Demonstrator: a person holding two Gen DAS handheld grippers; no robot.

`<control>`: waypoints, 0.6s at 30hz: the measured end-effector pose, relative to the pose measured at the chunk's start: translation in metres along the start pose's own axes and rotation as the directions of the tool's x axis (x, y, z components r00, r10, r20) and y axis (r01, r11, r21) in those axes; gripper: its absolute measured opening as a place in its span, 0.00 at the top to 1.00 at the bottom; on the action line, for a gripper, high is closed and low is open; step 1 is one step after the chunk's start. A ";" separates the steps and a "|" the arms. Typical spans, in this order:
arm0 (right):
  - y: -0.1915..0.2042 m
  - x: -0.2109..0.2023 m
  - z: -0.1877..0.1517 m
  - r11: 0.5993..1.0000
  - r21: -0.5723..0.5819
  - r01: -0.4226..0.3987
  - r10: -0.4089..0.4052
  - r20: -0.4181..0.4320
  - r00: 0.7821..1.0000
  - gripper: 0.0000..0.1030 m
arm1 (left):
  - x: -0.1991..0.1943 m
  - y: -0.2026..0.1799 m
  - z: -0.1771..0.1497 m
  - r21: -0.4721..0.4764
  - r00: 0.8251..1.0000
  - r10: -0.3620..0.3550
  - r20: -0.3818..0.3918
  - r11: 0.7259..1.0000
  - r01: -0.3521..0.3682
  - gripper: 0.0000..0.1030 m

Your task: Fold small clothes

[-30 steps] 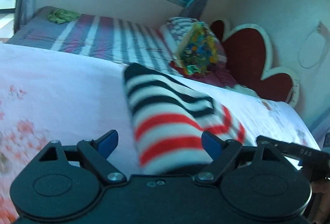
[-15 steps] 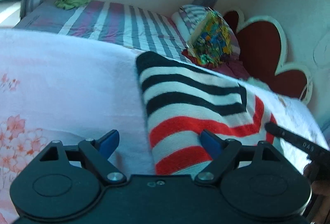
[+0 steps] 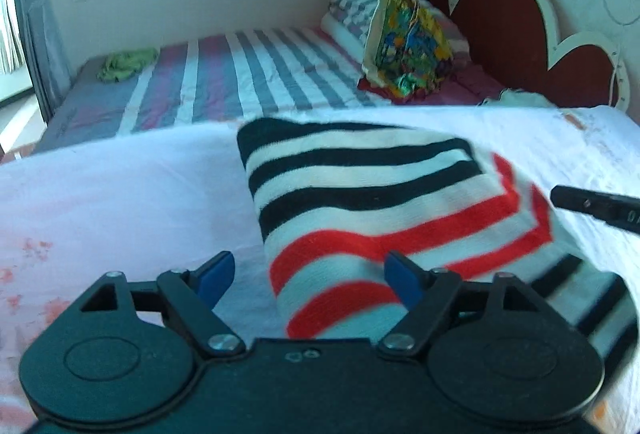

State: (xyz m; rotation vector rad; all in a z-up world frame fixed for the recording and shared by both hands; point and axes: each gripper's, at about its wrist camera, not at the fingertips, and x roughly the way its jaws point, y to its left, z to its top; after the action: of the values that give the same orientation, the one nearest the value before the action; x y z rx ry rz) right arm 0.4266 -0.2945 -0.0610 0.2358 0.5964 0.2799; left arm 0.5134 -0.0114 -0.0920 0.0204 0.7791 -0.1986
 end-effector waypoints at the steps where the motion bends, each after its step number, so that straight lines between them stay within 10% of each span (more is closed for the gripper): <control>1: 0.003 -0.011 0.001 1.000 0.003 -0.028 0.028 0.005 1.000 0.89 | -0.011 0.001 -0.006 0.001 1.000 -0.013 0.019 1.000 0.013 0.27; 6: 0.027 -0.064 -0.020 0.990 -0.097 -0.104 0.104 -0.005 0.995 0.89 | -0.050 0.008 -0.036 -0.059 0.997 -0.036 0.070 0.997 0.040 0.27; 18: 0.044 -0.039 -0.074 0.961 -0.273 0.036 -0.069 -0.112 0.991 0.89 | -0.052 0.002 -0.059 -0.055 0.999 -0.019 0.042 0.998 0.021 0.21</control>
State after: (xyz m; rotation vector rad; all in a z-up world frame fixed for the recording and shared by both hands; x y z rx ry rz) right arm 0.3448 -0.2559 -0.0868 -0.0622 0.6758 0.3221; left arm 0.4366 0.0044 -0.0974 -0.0440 0.7430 -0.1954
